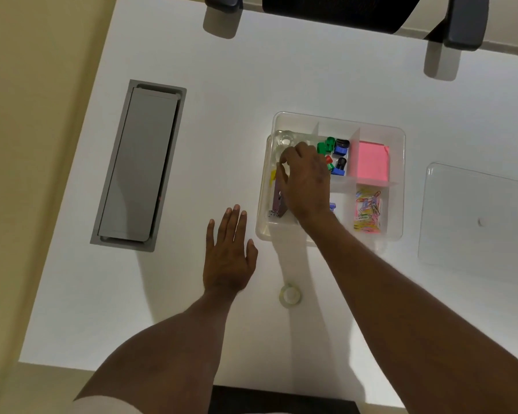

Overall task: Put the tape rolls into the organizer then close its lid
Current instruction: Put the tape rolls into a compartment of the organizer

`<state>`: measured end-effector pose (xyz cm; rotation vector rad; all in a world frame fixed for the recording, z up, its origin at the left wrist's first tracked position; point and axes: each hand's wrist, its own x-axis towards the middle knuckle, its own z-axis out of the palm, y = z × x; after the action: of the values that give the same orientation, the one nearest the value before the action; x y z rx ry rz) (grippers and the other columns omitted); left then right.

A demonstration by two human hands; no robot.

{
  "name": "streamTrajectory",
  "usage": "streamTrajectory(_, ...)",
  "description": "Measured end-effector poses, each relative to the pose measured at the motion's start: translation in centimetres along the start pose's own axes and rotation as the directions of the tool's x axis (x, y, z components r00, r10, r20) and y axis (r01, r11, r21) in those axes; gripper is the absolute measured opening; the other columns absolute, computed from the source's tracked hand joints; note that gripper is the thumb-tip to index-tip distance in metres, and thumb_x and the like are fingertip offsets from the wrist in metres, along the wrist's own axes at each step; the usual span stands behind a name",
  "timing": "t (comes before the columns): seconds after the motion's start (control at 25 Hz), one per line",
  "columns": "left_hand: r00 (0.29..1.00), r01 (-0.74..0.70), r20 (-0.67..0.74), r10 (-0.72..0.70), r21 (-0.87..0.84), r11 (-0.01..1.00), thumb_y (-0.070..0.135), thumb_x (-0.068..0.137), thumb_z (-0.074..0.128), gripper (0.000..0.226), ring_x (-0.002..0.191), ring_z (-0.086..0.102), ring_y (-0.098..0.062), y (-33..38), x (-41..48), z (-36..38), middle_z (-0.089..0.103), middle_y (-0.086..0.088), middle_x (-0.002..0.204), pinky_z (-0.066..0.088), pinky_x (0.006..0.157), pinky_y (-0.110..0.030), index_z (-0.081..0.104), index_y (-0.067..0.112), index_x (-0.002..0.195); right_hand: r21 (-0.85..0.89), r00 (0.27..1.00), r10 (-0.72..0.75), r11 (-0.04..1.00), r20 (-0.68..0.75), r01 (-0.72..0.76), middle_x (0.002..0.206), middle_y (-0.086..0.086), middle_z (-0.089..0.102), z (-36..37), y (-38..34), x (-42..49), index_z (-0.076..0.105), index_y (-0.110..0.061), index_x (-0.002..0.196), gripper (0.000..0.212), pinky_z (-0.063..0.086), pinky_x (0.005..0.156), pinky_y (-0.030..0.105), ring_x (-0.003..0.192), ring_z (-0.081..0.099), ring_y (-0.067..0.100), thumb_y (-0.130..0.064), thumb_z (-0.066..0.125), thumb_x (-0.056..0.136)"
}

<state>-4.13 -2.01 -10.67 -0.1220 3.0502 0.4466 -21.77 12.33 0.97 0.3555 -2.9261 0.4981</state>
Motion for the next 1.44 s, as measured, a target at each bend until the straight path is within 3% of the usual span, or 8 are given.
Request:
streamTrajectory(0.32, 1.000, 0.006, 0.007, -0.006, 0.005, 1.000, 0.049, 0.110, 0.023, 0.066, 0.168, 0.015, -0.022, 0.1, 0.0, -0.5, 0.019, -0.002, 0.180, 0.016, 0.135, -0.057, 0.019, 0.021, 0.170, 0.238, 0.998, 0.060, 0.970, 0.007, -0.060, 0.094, 0.003, 0.065, 0.5, -0.3, -11.8, 0.062, -0.016, 0.100, 0.015, 0.052, 0.079, 0.033, 0.087, 0.058, 0.016, -0.030, 0.064, 0.095)
streamTrajectory(0.6, 1.000, 0.011, 0.024, -0.011, -0.013, 1.000, 0.056, 0.108, 0.012, 0.071, 0.168, 0.014, -0.024, 0.6, 0.0, -1.2, 0.016, -0.003, 0.180, 0.014, 0.135, -0.059, 0.020, 0.021, 0.169, 0.171, 0.958, 0.175, 0.961, 0.226, -0.216, 0.120, -0.008, 0.059, 0.9, 0.9, -23.2, 0.055, -0.027, 0.123, 0.052, 0.046, 0.091, 0.022, 0.105, 0.054, 0.009, -0.061, 0.062, 0.085)
streamTrajectory(0.8, 1.000, 0.009, 0.016, -0.008, -0.025, 1.000, 0.048, 0.109, 0.023, 0.068, 0.168, 0.015, -0.023, 0.7, -0.2, -1.6, 0.018, -0.005, 0.180, 0.014, 0.135, -0.058, 0.023, 0.017, 0.170, 0.111, 0.936, 0.161, 0.973, 0.313, -0.204, 0.128, -0.008, 0.054, 0.5, 1.8, -26.6, 0.050, -0.028, 0.132, 0.063, 0.046, 0.096, 0.027, 0.112, 0.051, 0.011, -0.062, 0.066, 0.081)
streamTrajectory(0.96, 1.000, 0.006, 0.007, -0.006, -0.039, 0.999, 0.046, 0.107, 0.024, 0.069, 0.168, 0.016, -0.023, 0.8, -0.2, -1.7, 0.019, -0.005, 0.179, 0.012, 0.136, -0.057, 0.023, 0.016, 0.169, 0.085, 0.942, 0.142, 0.981, 0.303, -0.175, 0.126, -0.004, 0.054, 0.4, 2.3, -27.4, 0.054, -0.024, 0.128, 0.060, 0.053, 0.091, 0.031, 0.109, 0.052, 0.014, -0.047, 0.075, 0.078)
streamTrajectory(1.16, 1.000, 0.011, 0.013, -0.011, -0.033, 0.999, 0.048, 0.108, 0.024, 0.069, 0.168, 0.015, -0.023, 0.7, -0.2, -1.5, 0.018, -0.004, 0.180, 0.013, 0.136, -0.057, 0.023, 0.018, 0.170, 0.200, 0.950, 0.125, 0.962, 0.288, -0.187, 0.131, 0.001, 0.054, 0.1, 1.9, -25.5, 0.053, -0.022, 0.131, 0.057, 0.053, 0.096, 0.030, 0.114, 0.054, 0.017, -0.043, 0.074, 0.083)
streamTrajectory(1.32, 1.000, 0.004, -0.013, -0.004, -0.022, 1.000, 0.053, 0.109, 0.019, 0.069, 0.167, 0.018, -0.024, 0.5, -0.2, -1.1, 0.021, -0.004, 0.179, 0.014, 0.136, -0.057, 0.024, 0.019, 0.169, 0.316, 0.975, 0.062, 0.940, 0.215, -0.129, 0.135, 0.006, 0.054, -0.6, 1.3, -19.8, 0.052, -0.018, 0.133, 0.060, 0.049, 0.105, 0.030, 0.124, 0.053, 0.020, -0.038, 0.079, 0.083)
streamTrajectory(1.44, 1.000, 0.004, -0.028, -0.004, -0.020, 1.000, 0.051, 0.109, 0.022, 0.067, 0.167, 0.018, -0.023, 0.3, -0.2, -0.8, 0.022, -0.003, 0.179, 0.015, 0.135, -0.057, 0.024, 0.020, 0.169, 0.356, 0.989, 0.024, 0.932, 0.148, -0.075, 0.133, 0.005, 0.049, -1.6, 1.5, -13.7, 0.051, -0.017, 0.131, 0.057, 0.049, 0.103, 0.026, 0.123, 0.051, 0.019, -0.031, 0.079, 0.083)
